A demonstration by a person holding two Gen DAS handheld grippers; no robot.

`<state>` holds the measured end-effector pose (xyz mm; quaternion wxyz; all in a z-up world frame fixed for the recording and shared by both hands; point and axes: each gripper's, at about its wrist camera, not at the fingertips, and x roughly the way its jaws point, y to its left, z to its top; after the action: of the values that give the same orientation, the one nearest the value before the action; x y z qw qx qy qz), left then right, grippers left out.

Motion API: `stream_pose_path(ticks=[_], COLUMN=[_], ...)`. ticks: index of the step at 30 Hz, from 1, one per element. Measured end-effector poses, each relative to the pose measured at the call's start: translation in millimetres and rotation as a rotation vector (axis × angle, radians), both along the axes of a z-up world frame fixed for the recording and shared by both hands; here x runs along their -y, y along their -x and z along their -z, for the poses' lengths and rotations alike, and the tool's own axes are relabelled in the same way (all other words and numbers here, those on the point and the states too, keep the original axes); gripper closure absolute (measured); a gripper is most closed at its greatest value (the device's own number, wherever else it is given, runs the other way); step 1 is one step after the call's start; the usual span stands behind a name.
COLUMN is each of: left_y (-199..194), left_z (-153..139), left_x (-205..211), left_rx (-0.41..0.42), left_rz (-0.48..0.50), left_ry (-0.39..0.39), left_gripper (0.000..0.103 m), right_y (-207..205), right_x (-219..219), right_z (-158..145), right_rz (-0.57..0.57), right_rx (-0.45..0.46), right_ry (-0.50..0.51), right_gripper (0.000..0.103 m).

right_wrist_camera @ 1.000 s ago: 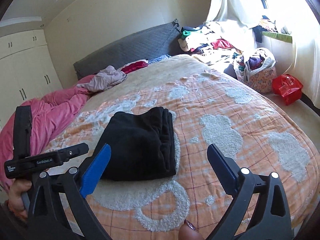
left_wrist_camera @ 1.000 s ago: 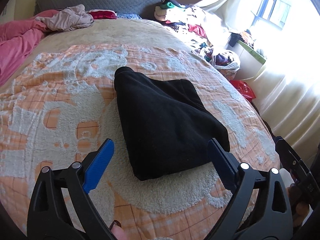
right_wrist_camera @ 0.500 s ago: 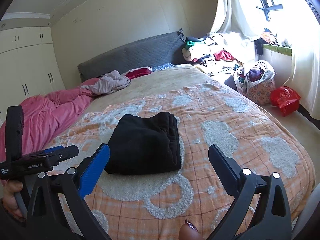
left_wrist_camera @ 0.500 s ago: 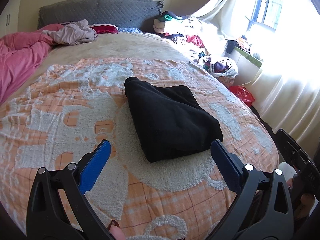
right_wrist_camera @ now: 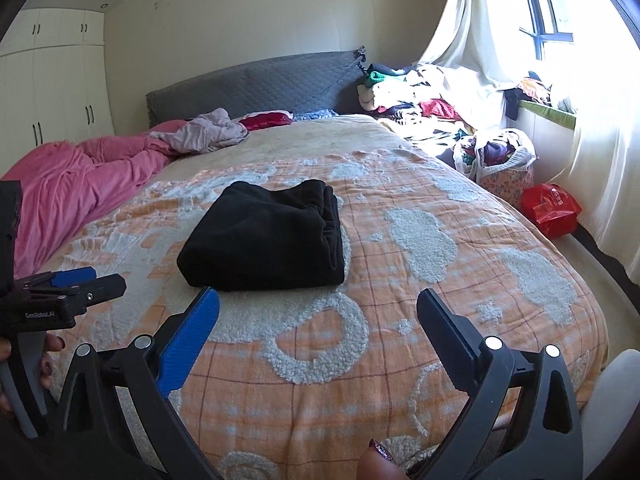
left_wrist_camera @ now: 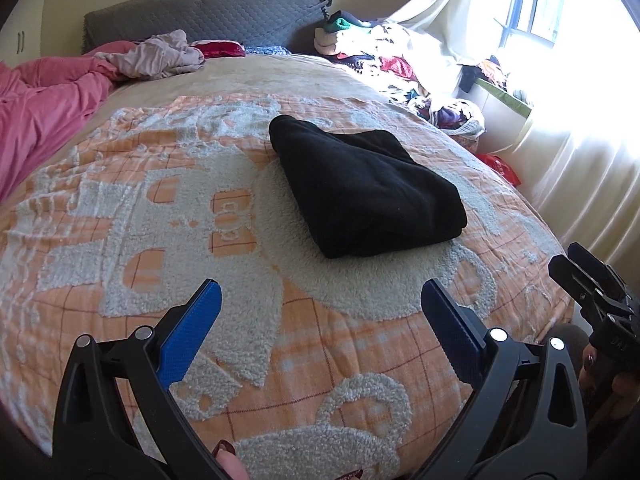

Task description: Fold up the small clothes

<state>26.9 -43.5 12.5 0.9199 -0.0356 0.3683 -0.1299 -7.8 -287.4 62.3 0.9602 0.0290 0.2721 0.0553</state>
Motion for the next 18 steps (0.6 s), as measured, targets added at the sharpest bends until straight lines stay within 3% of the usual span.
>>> stream_pose_path(ticks=[12, 18], left_y=[8.0, 7.3], left_z=[21.7, 27.2], left_x=[-7.3, -7.3], left_rx=[-0.02, -0.029], left_rz=[-0.024, -0.033], left_ry=[0.009, 0.003], left_gripper=[0.009, 0.009], right_y=[1.8, -7.2], right_x=[-10.4, 0.0], right_z=[41.6, 53.3], right_rz=[0.019, 0.043], right_rx=[-0.059, -0.109], right_ry=[0.023, -0.03], right_gripper=[0.005, 0.005])
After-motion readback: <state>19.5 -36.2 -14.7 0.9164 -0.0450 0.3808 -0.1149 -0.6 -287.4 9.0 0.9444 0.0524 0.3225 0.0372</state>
